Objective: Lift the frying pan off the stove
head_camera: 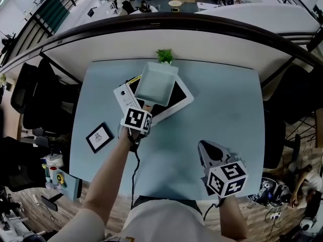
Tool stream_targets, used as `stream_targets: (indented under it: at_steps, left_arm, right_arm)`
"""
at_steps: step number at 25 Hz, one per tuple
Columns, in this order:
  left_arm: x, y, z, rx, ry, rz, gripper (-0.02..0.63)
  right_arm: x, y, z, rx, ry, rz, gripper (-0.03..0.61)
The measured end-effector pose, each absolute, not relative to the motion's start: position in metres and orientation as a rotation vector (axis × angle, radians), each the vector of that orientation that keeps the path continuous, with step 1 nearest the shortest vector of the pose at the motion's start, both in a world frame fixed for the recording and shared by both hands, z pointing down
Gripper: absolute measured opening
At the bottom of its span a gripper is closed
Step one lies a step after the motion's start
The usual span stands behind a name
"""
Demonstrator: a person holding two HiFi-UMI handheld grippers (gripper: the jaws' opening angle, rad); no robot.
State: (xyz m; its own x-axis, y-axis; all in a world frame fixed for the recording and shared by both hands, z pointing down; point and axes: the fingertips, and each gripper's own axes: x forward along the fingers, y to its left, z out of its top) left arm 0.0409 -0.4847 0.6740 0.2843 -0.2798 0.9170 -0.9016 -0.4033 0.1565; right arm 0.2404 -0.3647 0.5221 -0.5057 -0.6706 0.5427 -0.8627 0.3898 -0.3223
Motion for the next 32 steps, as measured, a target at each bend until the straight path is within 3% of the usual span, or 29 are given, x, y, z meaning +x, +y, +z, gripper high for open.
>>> stream_targets:
  at_steps: [12, 22, 32]
  left_arm:
    - [0.027, -0.440, 0.649, 1.936, -1.140, 1.021, 0.118]
    - [-0.008, -0.425, 0.551, 2.113, -1.330, 0.909, 0.120]
    - [-0.039, -0.416, 0.428, 2.301, -1.552, 0.717, 0.121]
  right_arm:
    - [0.236, -0.364, 0.512, 1.333, -2.335, 0.791, 0.003]
    - [0.210, -0.370, 0.456, 1.332, -2.448, 0.678, 0.003]
    - [0.195, -0.378, 0.346, 1.375, -2.615, 0.433, 0.003]
